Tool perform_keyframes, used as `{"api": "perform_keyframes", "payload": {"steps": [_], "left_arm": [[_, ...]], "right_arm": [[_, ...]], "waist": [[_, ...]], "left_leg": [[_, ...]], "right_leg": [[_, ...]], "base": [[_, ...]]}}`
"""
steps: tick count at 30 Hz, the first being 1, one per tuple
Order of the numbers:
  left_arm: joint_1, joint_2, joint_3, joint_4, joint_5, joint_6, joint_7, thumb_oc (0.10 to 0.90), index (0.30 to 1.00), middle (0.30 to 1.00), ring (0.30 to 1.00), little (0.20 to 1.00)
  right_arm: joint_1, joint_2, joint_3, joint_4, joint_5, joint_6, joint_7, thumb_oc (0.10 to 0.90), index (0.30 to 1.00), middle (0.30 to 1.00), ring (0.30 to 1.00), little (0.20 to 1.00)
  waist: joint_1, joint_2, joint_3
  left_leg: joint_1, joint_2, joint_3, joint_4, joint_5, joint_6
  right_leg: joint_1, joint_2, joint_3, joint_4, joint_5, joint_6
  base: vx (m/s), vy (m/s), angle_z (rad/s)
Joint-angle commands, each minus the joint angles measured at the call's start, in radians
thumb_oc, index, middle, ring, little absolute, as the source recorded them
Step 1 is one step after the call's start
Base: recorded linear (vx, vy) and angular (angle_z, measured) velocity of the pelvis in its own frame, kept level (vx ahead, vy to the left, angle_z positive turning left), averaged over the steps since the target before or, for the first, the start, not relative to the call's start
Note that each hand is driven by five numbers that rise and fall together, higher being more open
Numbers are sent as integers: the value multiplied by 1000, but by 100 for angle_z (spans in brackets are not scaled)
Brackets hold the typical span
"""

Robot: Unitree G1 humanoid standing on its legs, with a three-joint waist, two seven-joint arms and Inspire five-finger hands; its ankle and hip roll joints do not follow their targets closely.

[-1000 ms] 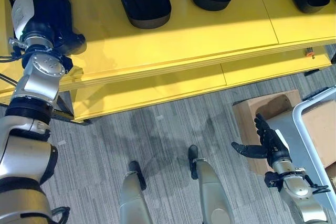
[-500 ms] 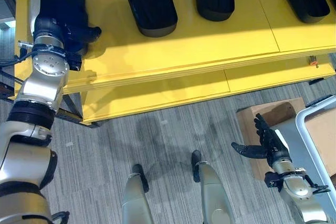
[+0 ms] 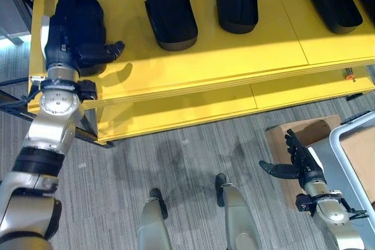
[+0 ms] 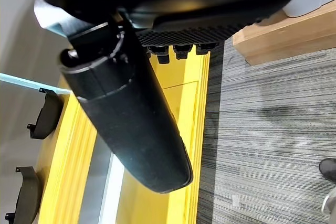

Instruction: Move parts from the plastic box to the shelf.

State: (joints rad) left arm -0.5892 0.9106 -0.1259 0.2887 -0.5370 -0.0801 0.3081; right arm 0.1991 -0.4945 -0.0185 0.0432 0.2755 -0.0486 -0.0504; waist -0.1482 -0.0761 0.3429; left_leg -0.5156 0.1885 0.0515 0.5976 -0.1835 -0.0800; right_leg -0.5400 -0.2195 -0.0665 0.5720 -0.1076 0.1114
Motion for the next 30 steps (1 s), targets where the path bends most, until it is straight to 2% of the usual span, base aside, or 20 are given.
{"api": "perform_keyframes", "payload": {"steps": [1,2,3,5,6,7,8,9,12,15,20,23,26,30], "left_arm": [[70,-12,149,-143,96,-121,25,900,1000,1000,1000,1000],[77,-14,154,-148,97,-119,26,900,1000,1000,1000,1000],[185,-45,219,-219,157,-118,21,900,1000,1000,1000,1000],[270,-73,265,-294,262,-110,23,900,1000,1000,1000,1000],[275,-75,269,-298,263,-108,23,900,1000,1000,1000,1000],[356,-127,308,-345,293,-113,19,900,1000,1000,1000,1000],[361,-129,311,-348,294,-112,19,900,1000,1000,1000,1000],[433,-194,329,-396,322,-117,16,900,1000,1000,1000,1000],[534,-285,341,-463,344,-120,0,900,1000,1000,1000,1000],[603,-324,347,-498,347,-118,-24,900,1000,1000,1000,1000],[758,-397,326,-519,265,-132,-111,900,1000,1000,1000,1000],[792,-426,307,-503,230,-128,-129,900,1000,1000,1000,1000],[859,-483,257,-474,163,-105,-176,900,1000,1000,1000,1000],[916,-487,239,-485,164,-89,-220,900,1000,1000,1000,1000]], "right_arm": [[17,-33,-121,-84,-28,-76,-3,900,1000,1000,1000,1000],[17,-35,-119,-84,-28,-76,-3,900,1000,1000,1000,1000],[19,-28,-136,-92,-30,-79,1,900,1000,1000,1000,1000],[16,-23,-146,-90,-35,-84,4,900,1000,1000,1000,1000],[17,-24,-144,-90,-35,-84,4,900,1000,1000,1000,1000],[16,-19,-154,-102,-41,-87,4,900,1000,1000,1000,1000],[17,-20,-152,-102,-41,-87,4,900,1000,1000,1000,1000],[21,-14,-162,-113,-49,-91,5,900,1000,1000,1000,1000],[28,-9,-177,-132,-60,-97,4,900,1000,1000,1000,1000],[36,-9,-187,-149,-67,-101,6,900,1000,1000,1000,1000],[54,-6,-215,-202,-97,-120,7,900,1000,1000,1000,1000],[60,-8,-219,-213,-105,-125,5,900,1000,1000,1000,1000],[67,-12,-246,-253,-161,-127,-14,900,1000,1000,1000,1000],[72,-47,-308,-298,-272,-122,-39,900,1000,1000,1000,1000]], "waist": [[20,30,-76],[18,31,-76],[27,31,-76],[36,32,-75],[34,33,-75],[42,35,-76],[41,35,-76],[48,37,-78],[55,42,-85],[58,45,-92],[62,51,-116],[63,53,-126],[63,53,-144],[64,54,-166]], "left_leg": [[62,26,-18,-75,15,18],[64,26,-18,-76,16,18],[72,26,-13,-96,45,23],[89,28,-14,-108,50,22],[90,28,-14,-109,50,22],[108,28,-13,-122,52,21],[109,28,-13,-123,53,21],[131,28,-11,-143,58,19],[164,28,-6,-181,71,17],[186,31,1,-208,81,16],[252,38,14,-284,108,15],[274,39,20,-307,117,14],[315,39,32,-348,129,14],[352,40,40,-377,133,15]], "right_leg": [[172,-27,29,-85,-49,27],[174,-27,29,-86,-49,27],[178,-29,22,-96,-31,21],[196,-30,16,-101,-34,19],[197,-30,16,-101,-34,19],[213,-30,13,-107,-37,17],[214,-30,13,-108,-36,17],[231,-30,8,-115,-37,17],[253,-29,3,-137,-35,16],[270,-28,0,-155,-33,17],[315,-17,-9,-209,-25,20],[333,-16,-16,-225,-23,20],[367,-11,-22,-263,-16,24],[398,-9,-25,-288,-15,28]], "base": [[0,0,0],[-55,-25,3],[-51,-20,7],[-11,-28,11],[26,-25,9],[17,-12,7],[41,-23,3],[33,-13,1],[27,-13,0],[25,-17,0],[50,-40,0],[52,-31,-2],[78,-54,-5],[79,-32,0]]}}
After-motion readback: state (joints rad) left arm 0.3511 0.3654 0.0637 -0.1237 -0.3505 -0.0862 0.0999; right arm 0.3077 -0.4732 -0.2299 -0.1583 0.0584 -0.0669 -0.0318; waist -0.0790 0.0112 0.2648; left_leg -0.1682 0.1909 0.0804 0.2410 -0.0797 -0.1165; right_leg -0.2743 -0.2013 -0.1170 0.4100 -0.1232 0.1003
